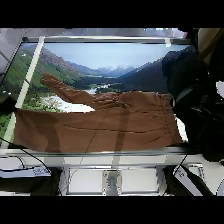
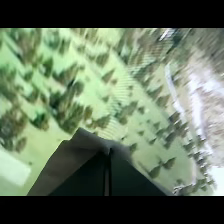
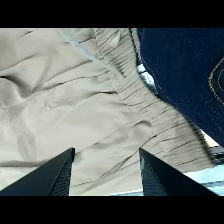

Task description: Fold the clothes and pants, and hang the long-sleeved shirts on hangers.

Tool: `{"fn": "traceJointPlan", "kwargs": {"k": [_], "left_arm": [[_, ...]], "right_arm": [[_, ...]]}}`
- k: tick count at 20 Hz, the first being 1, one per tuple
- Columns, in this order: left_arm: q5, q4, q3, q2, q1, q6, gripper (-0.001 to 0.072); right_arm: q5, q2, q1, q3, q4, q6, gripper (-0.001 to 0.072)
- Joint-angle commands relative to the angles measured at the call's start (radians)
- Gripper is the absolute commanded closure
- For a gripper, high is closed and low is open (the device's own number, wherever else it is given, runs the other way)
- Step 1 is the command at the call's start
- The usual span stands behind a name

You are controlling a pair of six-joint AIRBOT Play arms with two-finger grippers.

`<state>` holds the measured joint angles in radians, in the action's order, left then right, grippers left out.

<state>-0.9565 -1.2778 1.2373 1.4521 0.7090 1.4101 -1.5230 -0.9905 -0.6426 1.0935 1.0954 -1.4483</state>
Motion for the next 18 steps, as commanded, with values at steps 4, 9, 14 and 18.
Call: {"fn": "traceJointPlan", "kwargs": {"k": [4, 9, 14, 18], "left_arm": [[-0.119, -0.025, 0.140, -0.150, -0.128, -0.058, 0.0700], [-0.138, -0.091, 0.138, -0.061, -0.228, -0.049, 0.0176], [-0.129, -0.116, 0.130, -0.167, -0.136, 0.030, 0.0123], [-0.163, -0.171, -0.095, -0.341, 0.116, 0.079, 0.0123]], "right_arm": [[0.006, 0.001, 0.001, 0.001, 0.000, -0.003, 0.0265], [0.045, 0.001, 0.001, 0.001, 0.000, -0.002, 0.0265], [0.041, 0.001, 0.001, 0.001, 0.006, 0.002, 0.0264], [0.057, 0.001, 0.001, 0.001, 0.009, 0.003, 0.0264]]}}
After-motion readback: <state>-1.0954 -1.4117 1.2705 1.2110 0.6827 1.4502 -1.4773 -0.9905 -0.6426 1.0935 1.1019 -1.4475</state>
